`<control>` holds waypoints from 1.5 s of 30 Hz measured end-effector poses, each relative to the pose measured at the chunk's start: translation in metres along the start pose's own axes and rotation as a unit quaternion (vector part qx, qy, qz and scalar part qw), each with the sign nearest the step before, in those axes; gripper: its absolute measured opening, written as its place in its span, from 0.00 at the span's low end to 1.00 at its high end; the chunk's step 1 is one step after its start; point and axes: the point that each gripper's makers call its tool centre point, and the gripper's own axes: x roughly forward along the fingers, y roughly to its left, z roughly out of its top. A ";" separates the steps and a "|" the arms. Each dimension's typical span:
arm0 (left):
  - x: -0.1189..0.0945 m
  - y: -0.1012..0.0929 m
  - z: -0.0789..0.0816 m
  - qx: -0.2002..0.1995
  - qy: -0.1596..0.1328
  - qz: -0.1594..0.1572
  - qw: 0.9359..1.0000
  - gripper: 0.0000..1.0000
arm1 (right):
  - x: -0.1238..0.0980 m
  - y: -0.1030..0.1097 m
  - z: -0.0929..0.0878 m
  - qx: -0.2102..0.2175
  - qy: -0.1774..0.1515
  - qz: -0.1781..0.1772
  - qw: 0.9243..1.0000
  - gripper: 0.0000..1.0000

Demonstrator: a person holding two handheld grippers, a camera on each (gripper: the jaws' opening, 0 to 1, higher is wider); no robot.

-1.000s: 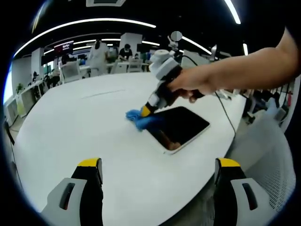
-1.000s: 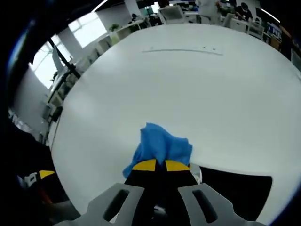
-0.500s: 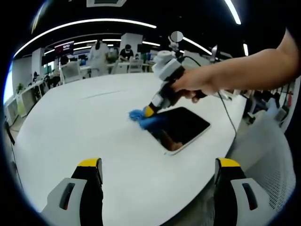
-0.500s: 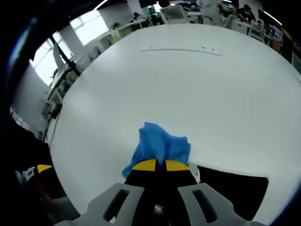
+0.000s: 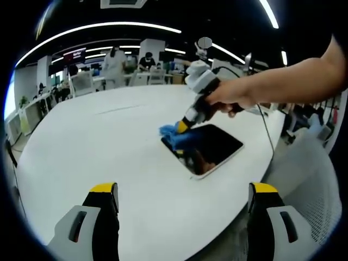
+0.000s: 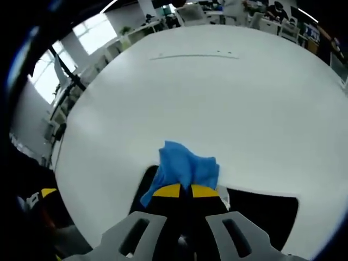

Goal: Wipe the mirror surface with the cleaning cloth until all visible marks leave the cleaned area.

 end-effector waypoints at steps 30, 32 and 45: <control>0.000 -0.001 0.000 0.005 0.000 0.001 1.000 0.99 | -0.018 0.019 -0.047 0.004 -0.038 -0.009 0.999 0.00; 0.000 -0.002 0.000 0.006 0.000 0.001 1.000 0.99 | -0.021 0.021 -0.051 0.003 -0.038 -0.008 0.999 0.00; -0.001 -0.002 0.000 0.007 0.001 0.002 1.000 0.99 | -0.032 0.034 -0.076 0.005 -0.034 0.007 0.999 0.00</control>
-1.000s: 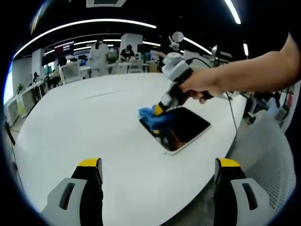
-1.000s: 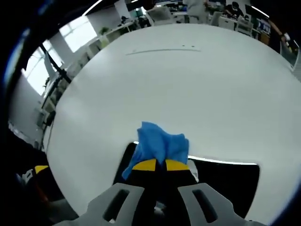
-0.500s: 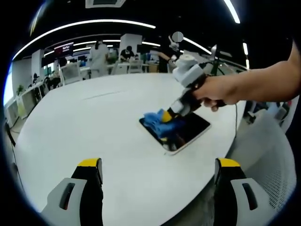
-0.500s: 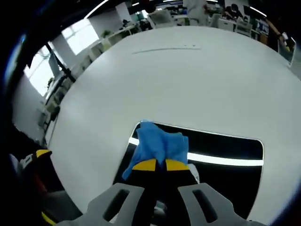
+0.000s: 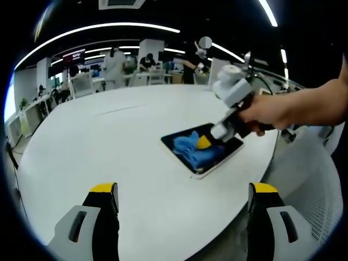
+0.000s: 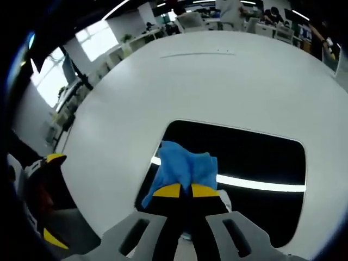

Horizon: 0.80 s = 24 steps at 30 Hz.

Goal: Wipe the mirror surface with the cleaning cloth until all visible marks leave the cleaned area.

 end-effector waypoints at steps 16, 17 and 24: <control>0.002 -0.001 0.000 0.001 0.000 -0.006 1.000 0.99 | -0.008 0.008 -0.016 0.012 0.007 0.017 1.000 0.00; 0.002 -0.001 0.000 0.001 0.000 -0.006 1.000 0.99 | -0.008 0.008 -0.017 0.011 0.007 0.017 1.000 0.00; 0.002 -0.001 0.000 0.001 0.001 -0.005 1.000 0.99 | -0.012 0.012 -0.024 0.011 0.000 0.017 1.000 0.00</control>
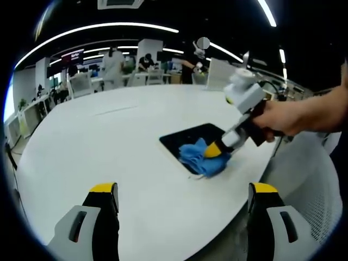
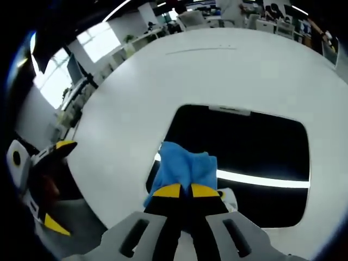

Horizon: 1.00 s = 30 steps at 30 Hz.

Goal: Wipe the mirror surface with the cleaning cloth until all visible marks leave the cleaned area.

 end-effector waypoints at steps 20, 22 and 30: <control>-0.001 0.000 0.001 -0.003 -0.003 0.000 1.000 0.99 | -0.007 0.007 -0.016 -0.001 0.005 0.009 1.000 0.00; -0.002 0.003 0.002 0.002 -0.006 0.006 1.000 0.99 | -0.008 0.008 -0.016 -0.001 0.005 0.010 1.000 0.00; -0.002 0.002 0.002 -0.001 -0.006 0.003 1.000 0.99 | -0.008 0.008 -0.016 0.001 0.003 0.013 1.000 0.00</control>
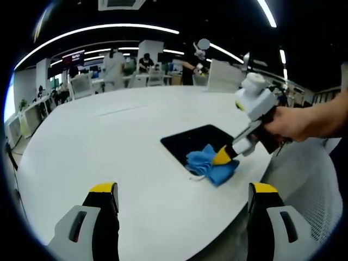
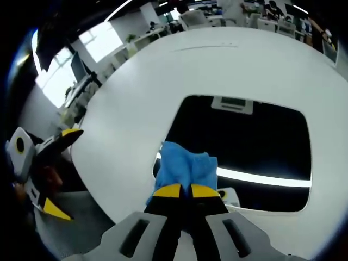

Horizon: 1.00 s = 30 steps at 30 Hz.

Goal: Wipe the mirror surface with the cleaning cloth until all visible marks leave the cleaned area.

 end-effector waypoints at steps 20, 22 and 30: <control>0.000 0.001 -0.001 -0.001 0.001 0.002 1.000 0.99 | -0.003 -0.007 -0.001 0.002 0.004 0.001 1.000 0.00; 0.000 0.000 -0.001 -0.001 0.001 0.002 1.000 0.99 | -0.004 -0.008 -0.001 0.003 0.004 0.001 1.000 0.00; 0.000 0.000 -0.002 0.001 0.004 0.000 1.000 0.99 | -0.007 -0.014 -0.003 0.008 0.004 0.000 1.000 0.00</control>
